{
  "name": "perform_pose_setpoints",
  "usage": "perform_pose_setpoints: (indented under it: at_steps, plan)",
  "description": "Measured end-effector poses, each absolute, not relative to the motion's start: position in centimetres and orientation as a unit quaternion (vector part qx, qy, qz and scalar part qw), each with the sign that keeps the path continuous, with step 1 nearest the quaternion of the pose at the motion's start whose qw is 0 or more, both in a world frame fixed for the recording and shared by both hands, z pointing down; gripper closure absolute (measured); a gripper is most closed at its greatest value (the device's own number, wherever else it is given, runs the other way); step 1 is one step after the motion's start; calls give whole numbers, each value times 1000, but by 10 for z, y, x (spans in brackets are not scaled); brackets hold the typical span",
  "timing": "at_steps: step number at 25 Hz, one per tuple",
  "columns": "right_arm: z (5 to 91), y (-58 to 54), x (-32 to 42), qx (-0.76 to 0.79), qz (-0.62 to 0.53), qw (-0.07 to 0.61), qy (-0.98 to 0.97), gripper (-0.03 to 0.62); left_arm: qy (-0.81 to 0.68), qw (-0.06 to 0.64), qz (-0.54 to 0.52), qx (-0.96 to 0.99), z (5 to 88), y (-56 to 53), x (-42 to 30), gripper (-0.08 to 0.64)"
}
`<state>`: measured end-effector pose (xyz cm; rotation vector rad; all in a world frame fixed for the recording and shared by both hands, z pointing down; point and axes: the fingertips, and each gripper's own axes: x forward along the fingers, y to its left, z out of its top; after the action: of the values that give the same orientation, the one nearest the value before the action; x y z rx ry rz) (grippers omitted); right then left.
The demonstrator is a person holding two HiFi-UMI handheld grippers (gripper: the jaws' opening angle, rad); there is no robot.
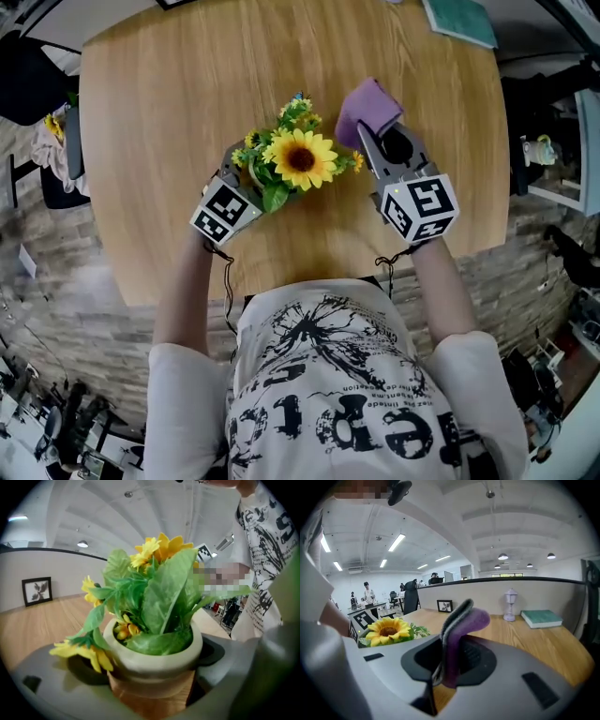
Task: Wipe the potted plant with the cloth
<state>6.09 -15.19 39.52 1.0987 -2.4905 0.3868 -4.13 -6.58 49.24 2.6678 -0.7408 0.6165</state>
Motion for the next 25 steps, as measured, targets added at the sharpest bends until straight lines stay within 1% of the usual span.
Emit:
perform_pose_setpoints:
  at_steps: [10, 14, 15, 16, 18, 23, 25]
  plan:
    - [410, -155, 52, 387, 134, 209, -888, 522, -237, 109, 250, 932, 515, -68, -46, 28]
    - [409, -158, 49, 382, 140, 211, -889, 522, -237, 129, 242, 932, 512, -72, -47, 28]
    - [407, -160, 47, 381, 141, 209, -889, 520, -240, 134, 239, 931, 511, -74, -49, 6]
    - [404, -162, 46, 381, 141, 208, -890, 520, -245, 140, 234, 930, 508, -75, -50, -12]
    - [398, -165, 44, 382, 137, 203, -891, 520, -255, 149, 220, 930, 497, -74, -55, -20]
    - [376, -164, 36, 378, 113, 204, -896, 520, -306, 139, 181, 924, 450, -73, -77, -17]
    - [367, -162, 32, 377, 100, 206, -897, 520, -337, 123, 166, 919, 425, -77, -89, 3]
